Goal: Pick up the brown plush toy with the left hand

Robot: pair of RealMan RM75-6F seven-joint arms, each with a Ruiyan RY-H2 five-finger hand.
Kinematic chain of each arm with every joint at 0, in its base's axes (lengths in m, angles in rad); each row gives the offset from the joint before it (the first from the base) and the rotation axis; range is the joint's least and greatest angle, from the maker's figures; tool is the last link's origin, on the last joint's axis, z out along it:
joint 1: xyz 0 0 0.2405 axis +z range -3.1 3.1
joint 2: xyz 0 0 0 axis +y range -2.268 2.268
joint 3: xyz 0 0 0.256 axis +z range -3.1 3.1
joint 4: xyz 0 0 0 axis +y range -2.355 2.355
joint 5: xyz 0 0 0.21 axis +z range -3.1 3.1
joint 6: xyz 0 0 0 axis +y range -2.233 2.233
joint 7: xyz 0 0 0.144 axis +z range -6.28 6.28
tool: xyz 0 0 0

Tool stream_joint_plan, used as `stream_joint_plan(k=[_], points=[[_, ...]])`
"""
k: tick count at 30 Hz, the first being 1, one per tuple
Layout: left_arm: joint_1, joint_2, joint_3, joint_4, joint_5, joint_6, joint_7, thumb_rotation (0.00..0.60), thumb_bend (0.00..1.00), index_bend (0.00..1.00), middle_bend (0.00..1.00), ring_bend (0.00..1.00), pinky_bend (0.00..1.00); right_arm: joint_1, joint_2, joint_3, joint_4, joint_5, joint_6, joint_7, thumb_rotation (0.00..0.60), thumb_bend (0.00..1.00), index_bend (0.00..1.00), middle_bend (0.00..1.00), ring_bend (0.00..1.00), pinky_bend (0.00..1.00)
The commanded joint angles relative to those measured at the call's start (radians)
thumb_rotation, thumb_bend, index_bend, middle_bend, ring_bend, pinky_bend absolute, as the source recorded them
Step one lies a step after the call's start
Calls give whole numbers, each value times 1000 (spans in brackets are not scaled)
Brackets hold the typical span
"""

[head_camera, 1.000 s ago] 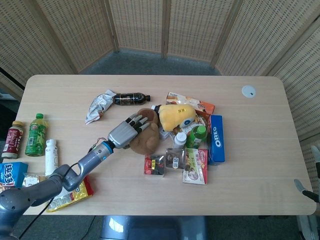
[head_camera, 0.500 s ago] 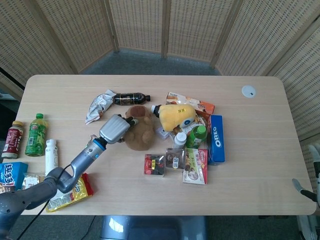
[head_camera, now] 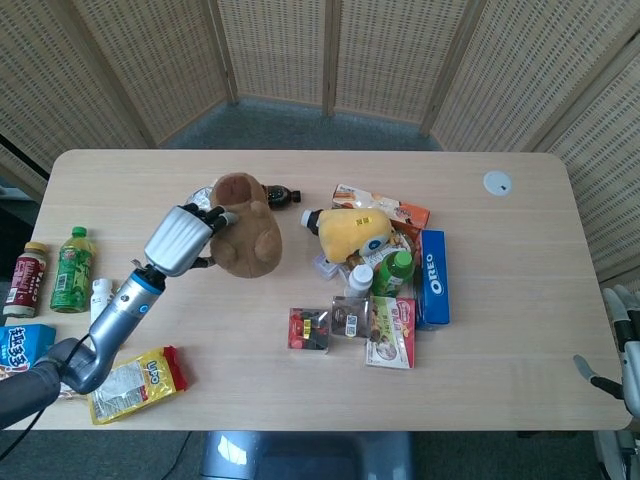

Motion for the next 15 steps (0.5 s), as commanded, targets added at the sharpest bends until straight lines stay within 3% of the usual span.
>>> stream_joint_plan(k=[1,8,15], points=[[40,103,-28,-127,2,69,41,600,171,605,572,714,649,3,-5,-1,5,-4,-4,5,586,203,0,1,0,0],[90,236,-84,-331,-10,160,63,600,167,606,574,715,648,9,-27,-6,28,-17,-9,23,590,201,0,0,0,0],[112,306,-114,-441,-16,183,93,600,161,606,575,715,648,10,-37,-8,41,-22,-9,37,586,202,0,0,0,0]])
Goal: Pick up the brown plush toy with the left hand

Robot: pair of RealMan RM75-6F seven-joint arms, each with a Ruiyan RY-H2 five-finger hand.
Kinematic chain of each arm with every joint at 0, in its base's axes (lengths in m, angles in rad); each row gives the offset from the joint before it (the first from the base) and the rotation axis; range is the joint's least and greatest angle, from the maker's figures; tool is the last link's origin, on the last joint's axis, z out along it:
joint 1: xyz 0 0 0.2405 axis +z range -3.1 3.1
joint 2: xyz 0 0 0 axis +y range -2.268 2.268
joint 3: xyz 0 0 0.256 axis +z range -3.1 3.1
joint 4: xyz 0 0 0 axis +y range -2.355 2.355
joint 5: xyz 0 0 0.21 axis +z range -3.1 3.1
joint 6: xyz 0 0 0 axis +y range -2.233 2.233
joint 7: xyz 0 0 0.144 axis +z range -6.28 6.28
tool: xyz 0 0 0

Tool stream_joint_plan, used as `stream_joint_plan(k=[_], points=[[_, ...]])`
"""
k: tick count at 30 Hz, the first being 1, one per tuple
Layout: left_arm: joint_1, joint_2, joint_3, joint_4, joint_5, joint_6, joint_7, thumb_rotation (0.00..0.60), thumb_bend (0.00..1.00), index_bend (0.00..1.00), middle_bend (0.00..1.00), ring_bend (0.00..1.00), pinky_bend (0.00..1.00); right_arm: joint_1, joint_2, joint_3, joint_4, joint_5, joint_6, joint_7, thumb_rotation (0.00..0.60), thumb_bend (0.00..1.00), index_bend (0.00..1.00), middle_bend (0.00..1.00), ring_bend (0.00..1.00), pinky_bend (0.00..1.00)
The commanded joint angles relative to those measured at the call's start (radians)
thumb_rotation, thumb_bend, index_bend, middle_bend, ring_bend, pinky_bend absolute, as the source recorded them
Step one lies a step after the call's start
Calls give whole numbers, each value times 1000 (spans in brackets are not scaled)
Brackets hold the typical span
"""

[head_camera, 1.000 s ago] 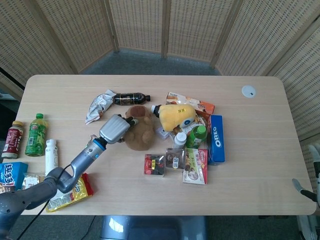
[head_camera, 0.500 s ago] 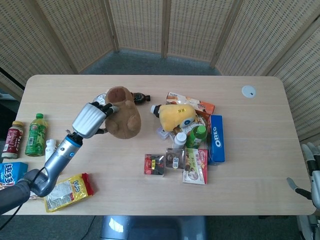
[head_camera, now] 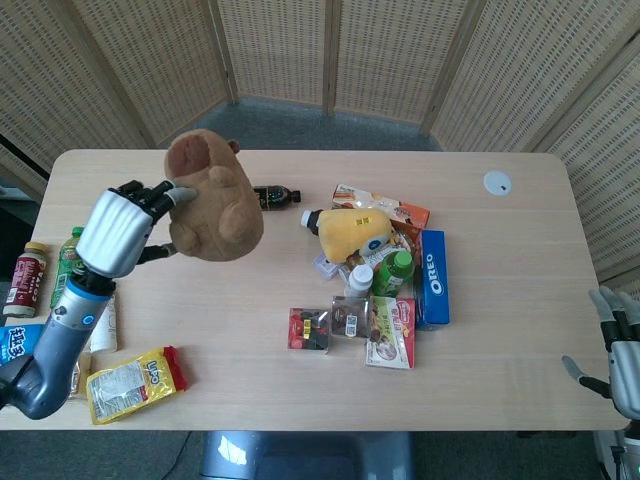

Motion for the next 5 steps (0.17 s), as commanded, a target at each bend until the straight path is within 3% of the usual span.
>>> stream_joint_plan(k=[1,5], points=[[14,24,-19,-39,-6,14,16,600,161,606,575,715,648,0,-2,0,3,0,0,3,586,202,0,0,0,0],[15,24,-24,-51,-10,5,24,600,161,606,577,715,648,2,-3,0,6,-1,-1,4,590,201,0,0,0,0]])
